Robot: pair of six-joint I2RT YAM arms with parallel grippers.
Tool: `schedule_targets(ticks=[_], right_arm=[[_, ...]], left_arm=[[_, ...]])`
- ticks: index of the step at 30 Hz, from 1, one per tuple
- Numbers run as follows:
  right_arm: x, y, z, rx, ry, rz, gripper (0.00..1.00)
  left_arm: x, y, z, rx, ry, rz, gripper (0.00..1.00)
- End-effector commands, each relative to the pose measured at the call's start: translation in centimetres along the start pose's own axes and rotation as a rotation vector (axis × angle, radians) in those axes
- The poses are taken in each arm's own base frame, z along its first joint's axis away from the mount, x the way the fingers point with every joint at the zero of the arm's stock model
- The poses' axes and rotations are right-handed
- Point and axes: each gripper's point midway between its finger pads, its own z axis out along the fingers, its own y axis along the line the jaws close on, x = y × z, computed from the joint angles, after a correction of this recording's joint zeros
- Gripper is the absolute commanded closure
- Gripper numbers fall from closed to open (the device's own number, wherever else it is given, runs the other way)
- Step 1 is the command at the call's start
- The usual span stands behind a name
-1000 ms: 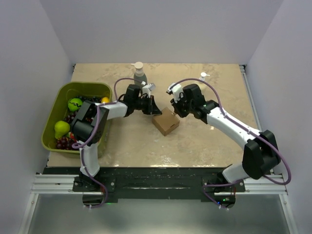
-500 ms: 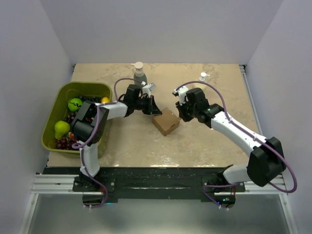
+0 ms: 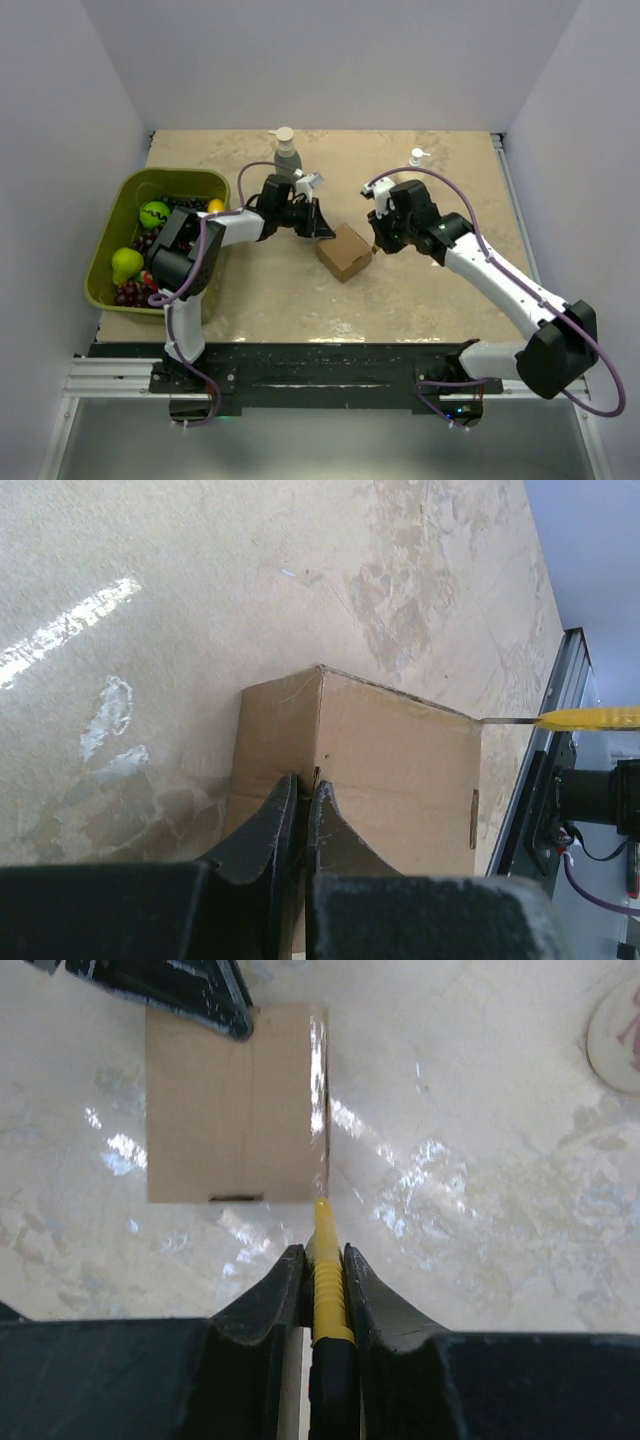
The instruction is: Unpack the express box
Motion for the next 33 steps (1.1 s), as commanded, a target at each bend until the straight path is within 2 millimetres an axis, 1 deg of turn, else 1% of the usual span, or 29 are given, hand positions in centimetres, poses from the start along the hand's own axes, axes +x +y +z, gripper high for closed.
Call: schedule_targets(ticks=[1, 2, 5, 6, 7, 8, 9, 10, 11, 12, 13, 14, 15, 16, 17, 18, 19, 20, 21, 22, 23, 24, 25, 26, 27, 28, 30, 31, 33], right_arm=[[0.3, 0.3, -4.2, -0.008, 0.066, 0.018, 1.00], [0.1, 0.4, -4.4, -0.012, 0.058, 0.018, 1.00], [-1.1, 0.3, -4.6, -0.008, 0.020, 0.017, 1.00], [-1.5, 0.0, -4.7, 0.006, 0.007, 0.008, 1.00], [-2.4, -0.3, -4.7, 0.017, -0.026, -0.014, 1.00], [-2.8, -0.8, -4.6, 0.042, -0.041, -0.028, 1.00], [-3.1, -1.6, -4.5, 0.079, -0.055, -0.038, 1.00], [-3.3, -1.9, -4.2, 0.087, -0.063, -0.061, 1.00], [-4.4, -2.2, -3.9, 0.091, -0.109, -0.067, 1.00], [-4.7, -2.6, -3.5, 0.102, -0.123, -0.070, 1.00], [-5.8, -2.9, -3.1, 0.114, -0.169, -0.080, 1.00], [-6.3, -3.3, -2.8, 0.128, -0.187, -0.081, 1.00], [-6.5, -3.7, -2.0, 0.140, -0.184, -0.079, 1.00], [-7.3, -3.9, -1.7, 0.144, -0.209, -0.075, 1.00], [-7.6, -4.1, -1.4, 0.149, -0.215, -0.068, 1.00], [-7.5, -4.2, -0.6, 0.148, -0.205, -0.065, 1.00], [-7.9, -4.3, -0.3, 0.148, -0.217, -0.066, 1.00], [-8.0, -4.4, 0.0, 0.150, -0.218, -0.065, 1.00], [-8.1, -4.4, 0.3, 0.145, -0.222, -0.065, 1.00], [-8.1, -4.3, 1.1, 0.138, -0.221, -0.066, 1.00], [-8.2, -4.3, 1.5, 0.139, -0.221, -0.063, 1.00], [-8.2, -4.2, 1.8, 0.137, -0.224, -0.056, 1.00], [-8.3, -4.2, 2.4, 0.134, -0.223, -0.045, 1.00], [-8.3, -4.2, 2.7, 0.131, -0.224, -0.037, 1.00], [-8.3, -4.2, 2.9, 0.131, -0.224, -0.033, 1.00], [-8.2, -4.2, 3.2, 0.132, -0.223, -0.020, 1.00], [-7.8, -4.1, 3.6, 0.124, -0.214, -0.015, 1.00], [-7.6, -3.9, 3.7, 0.120, -0.208, -0.007, 1.00], [-7.0, -3.7, 4.0, 0.105, -0.193, -0.002, 1.00]], left_arm=[[0.7, 6.7, -0.5, -0.260, -0.010, -0.009, 1.00], [0.6, 6.7, -0.5, -0.256, -0.007, 0.009, 1.00], [0.0, 5.6, 0.0, -0.211, 0.000, 0.091, 1.00], [-0.1, 4.7, 0.1, -0.174, 0.004, 0.116, 1.00], [-0.6, 4.1, 0.2, -0.148, 0.000, 0.143, 0.99], [-1.1, 3.4, 0.1, -0.118, -0.005, 0.185, 0.88], [-1.6, 2.1, -0.1, -0.063, -0.005, 0.216, 0.63], [-2.7, 1.2, -0.2, -0.035, -0.017, 0.248, 0.56], [-3.3, 0.6, -0.5, -0.017, -0.022, 0.291, 0.51], [-3.8, -0.3, -1.0, 0.000, -0.021, 0.313, 0.44], [-5.2, -1.1, -1.3, 0.010, -0.040, 0.346, 0.42], [-5.8, -1.6, -1.7, 0.017, -0.047, 0.388, 0.40], [-6.2, -2.0, -2.3, 0.007, -0.042, 0.396, 0.36], [-7.2, -2.4, -2.8, -0.006, -0.047, 0.415, 0.34], [-7.6, -2.5, -3.1, -0.017, -0.042, 0.443, 0.33], [-7.0, -2.6, -3.7, -0.013, -0.005, 0.425, 0.31], [-7.6, -3.1, -4.0, -0.001, 0.000, 0.453, 0.30], [-7.2, -3.1, -4.2, 0.013, 0.026, 0.481, 0.29], [-6.1, -3.4, -4.6, 0.036, 0.078, 0.462, 0.26], [-5.7, -3.4, -4.9, 0.039, 0.096, 0.477, 0.00], [-5.3, -3.4, -5.0, 0.041, 0.106, 0.508, 0.00], [-5.6, -3.7, -5.6, 0.023, 0.087, 0.536, 0.00], [-4.4, -3.1, -5.8, 0.010, 0.099, 0.532, 0.00], [-4.7, -3.5, -6.4, 0.003, 0.077, 0.570, 0.00], [-4.8, -3.3, -6.6, -0.017, 0.062, 0.592, 0.00], [-3.9, -2.8, -6.7, -0.031, 0.076, 0.586, 0.00], [-3.6, -2.9, -7.2, -0.042, 0.080, 0.594, 0.00], [-2.9, -2.8, -7.3, -0.040, 0.095, 0.594, 0.00], [-2.5, -2.9, -7.6, -0.055, 0.103, 0.632, 0.00]])
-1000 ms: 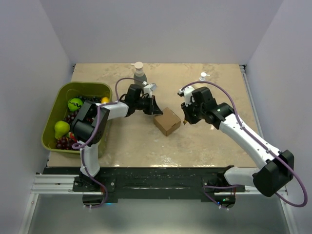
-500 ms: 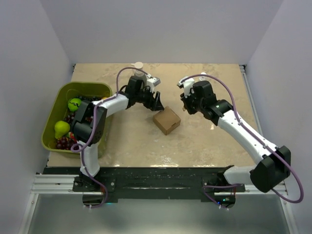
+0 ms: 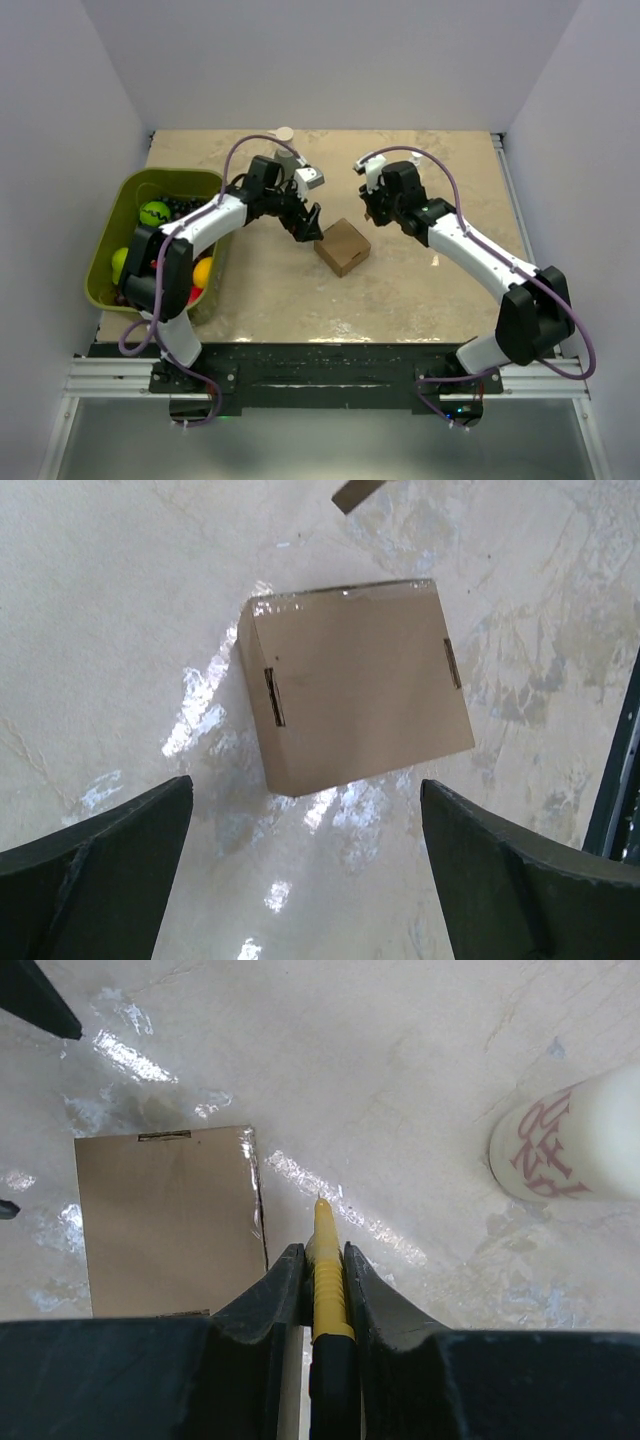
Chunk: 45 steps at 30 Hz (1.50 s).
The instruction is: Unpack the express box
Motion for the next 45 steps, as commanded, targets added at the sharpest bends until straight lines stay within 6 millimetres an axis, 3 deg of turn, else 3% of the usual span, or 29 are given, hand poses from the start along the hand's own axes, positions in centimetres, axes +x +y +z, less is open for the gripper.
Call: schedule_targets(ticks=[1, 11, 15, 19, 26, 32, 37, 41, 45], right_arm=[[-1.2, 0.0, 0.1, -0.001, -0.059, 0.037, 1.00], [-1.1, 1.1, 0.8, -0.053, -0.043, 0.077, 1.00], [-1.3, 1.1, 0.9, -0.050, -0.043, 0.084, 1.00], [-1.3, 1.2, 1.1, -0.052, -0.043, 0.086, 1.00], [-0.9, 1.7, 1.6, -0.075, -0.023, 0.095, 1.00], [-1.2, 2.0, 1.8, -0.101, -0.019, 0.099, 1.00], [-1.9, 2.8, 1.4, -0.147, -0.033, 0.115, 1.00], [-2.6, 5.2, 0.2, -0.274, -0.046, 0.166, 1.00], [-2.6, 6.0, -0.4, -0.310, -0.053, 0.210, 1.00]], left_arm=[[0.8, -0.6, -1.3, -0.029, 0.022, 0.110, 0.00], [4.1, -0.5, -2.5, -0.104, 0.107, 0.375, 0.00], [4.5, -1.3, -2.1, -0.134, 0.130, 0.452, 0.00], [5.3, -2.8, -1.1, -0.080, 0.141, 0.412, 0.05], [8.4, -6.5, 0.1, 0.135, 0.165, 0.466, 0.42], [8.9, -6.2, 1.3, 0.155, 0.213, 0.570, 0.78], [9.2, -3.9, 2.2, 0.056, 0.248, 0.535, 0.77], [9.4, -2.0, 2.9, -0.031, 0.252, 0.517, 0.65], [8.9, -0.6, 3.2, -0.087, 0.268, 0.524, 0.58]])
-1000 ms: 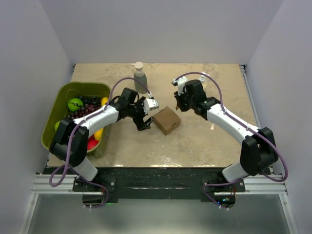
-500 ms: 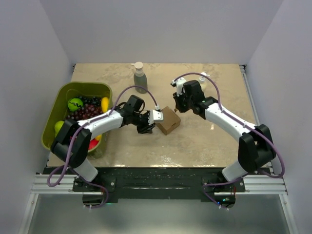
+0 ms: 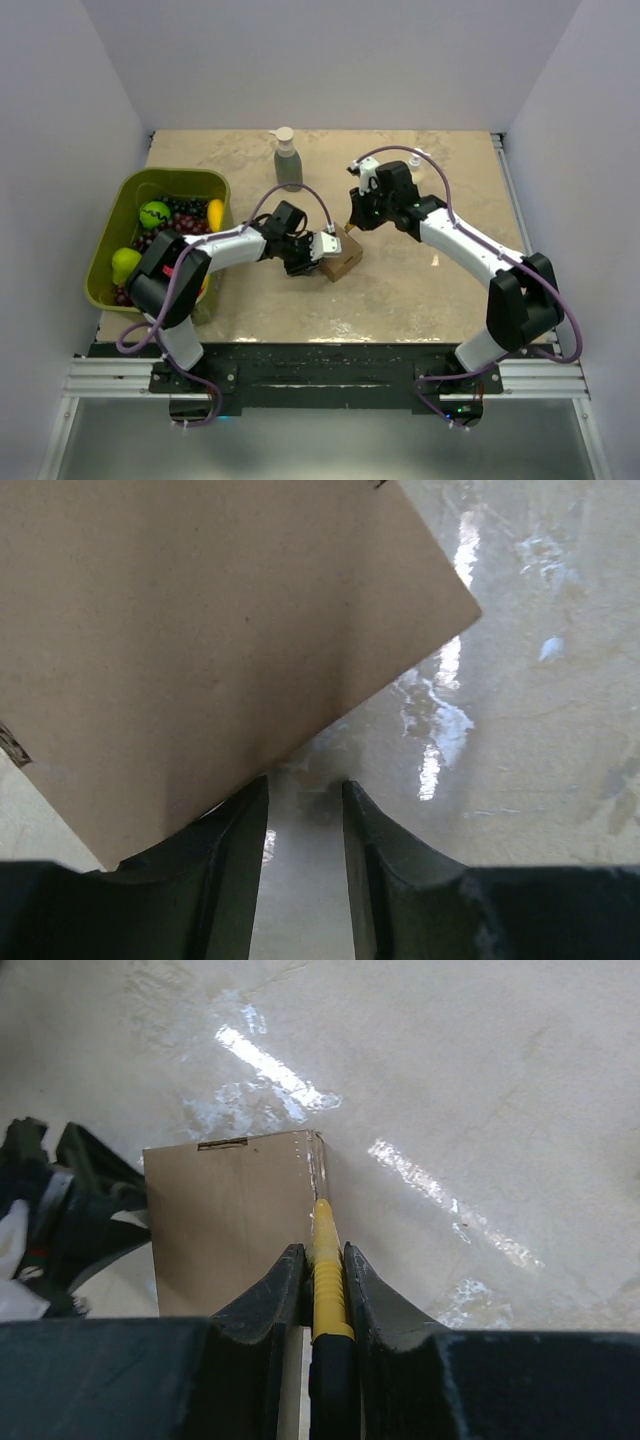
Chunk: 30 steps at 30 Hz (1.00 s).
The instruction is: Unpack the express box
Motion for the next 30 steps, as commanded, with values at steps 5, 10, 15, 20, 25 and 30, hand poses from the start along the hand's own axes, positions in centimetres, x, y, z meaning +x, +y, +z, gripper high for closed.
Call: schedule_targets(ticks=[5, 10, 15, 20, 25, 30], right_arm=[[-3.5, 2.5, -2.2, -0.103, -0.105, 0.035, 1.00], [-5.3, 3.8, -2.9, -0.169, -0.145, 0.076, 1.00], [-6.1, 3.4, -2.7, -0.145, -0.158, 0.073, 1.00], [-7.2, -0.3, -4.3, -0.027, -0.193, 0.053, 1.00], [-6.3, -4.5, -5.3, 0.119, -0.188, 0.046, 1.00], [-3.8, -5.0, -4.4, 0.137, -0.140, 0.027, 1.00]], left_arm=[[-0.7, 4.3, -1.2, -0.148, 0.002, -0.006, 0.52], [0.8, 6.0, -1.6, -0.193, 0.021, -0.031, 0.48], [1.4, 7.9, -2.0, -0.218, 0.046, -0.023, 0.45], [2.2, 8.0, -6.8, -0.252, 0.033, -0.093, 0.34], [-3.6, 6.5, -11.0, -0.309, -0.141, -0.114, 0.00], [-7.4, 6.2, -10.8, -0.354, -0.237, -0.168, 0.00]])
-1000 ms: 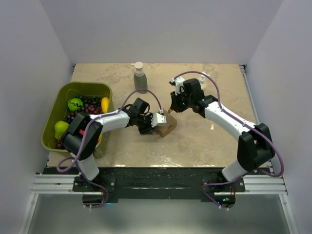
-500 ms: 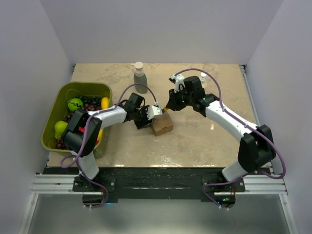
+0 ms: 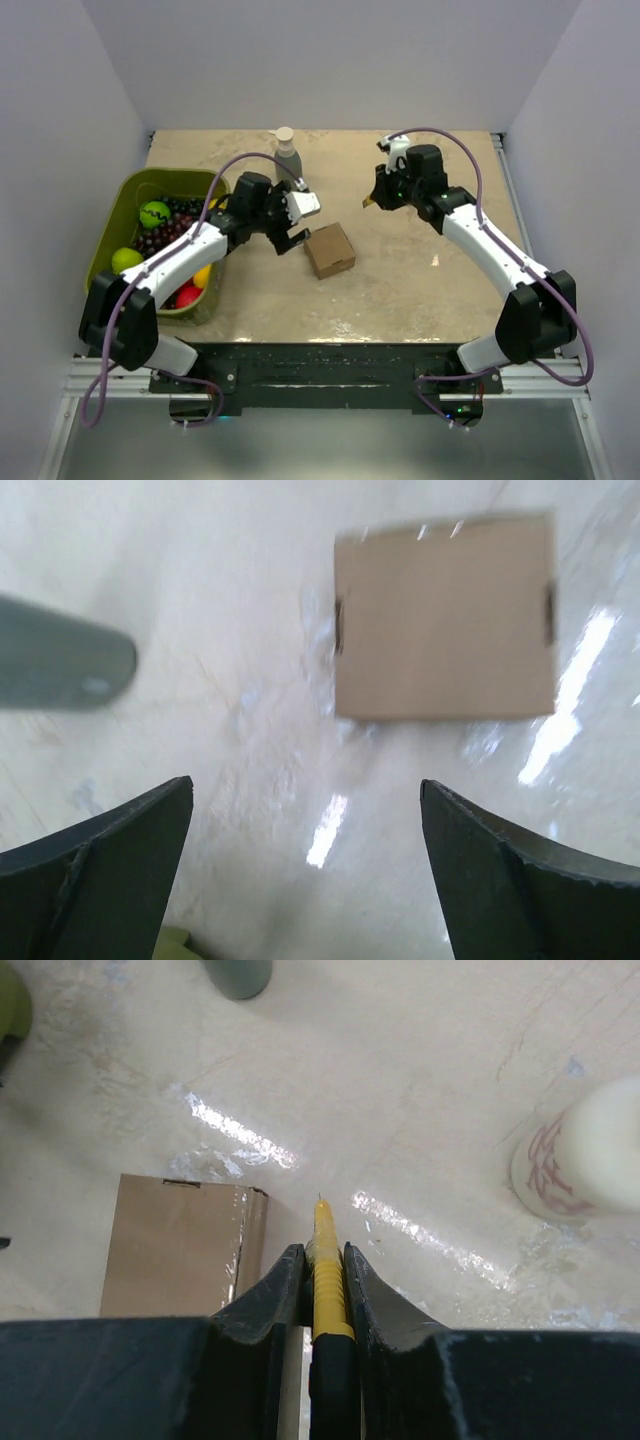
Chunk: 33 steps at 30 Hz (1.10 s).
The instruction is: Unpack the express box
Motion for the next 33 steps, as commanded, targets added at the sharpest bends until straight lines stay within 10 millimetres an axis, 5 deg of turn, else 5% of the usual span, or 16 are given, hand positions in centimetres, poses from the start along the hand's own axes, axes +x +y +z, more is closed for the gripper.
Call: schedule_targets(ticks=[1, 4, 11, 17, 18, 21, 33], right_arm=[[1.2, -0.4, -0.2, 0.030, 0.009, -0.046, 1.00], [2.4, -0.7, -0.1, 0.044, 0.034, -0.039, 1.00], [5.6, -0.4, -0.2, 0.023, 0.087, -0.039, 1.00], [6.0, 0.1, 0.0, -0.004, 0.098, -0.033, 1.00], [5.9, 0.0, 0.1, -0.004, 0.099, -0.030, 1.00], [6.0, 0.2, 0.7, -0.016, 0.111, -0.020, 1.00], [4.9, 0.4, 1.4, -0.024, 0.098, -0.024, 1.00]], left_arm=[[-3.3, -0.7, 1.0, -0.016, -0.093, -0.150, 0.00], [-3.7, -0.3, 1.4, -0.015, -0.099, -0.292, 0.00], [-2.0, -3.0, 2.8, 0.155, -0.038, -0.543, 0.07], [-0.6, -3.6, 2.2, 0.172, -0.014, -0.518, 0.34], [-0.5, -3.3, 2.2, 0.176, -0.020, -0.509, 0.45], [-1.7, -4.1, 2.4, 0.284, -0.075, -0.469, 0.59], [0.7, -3.7, 5.9, 0.230, 0.018, -0.704, 0.62]])
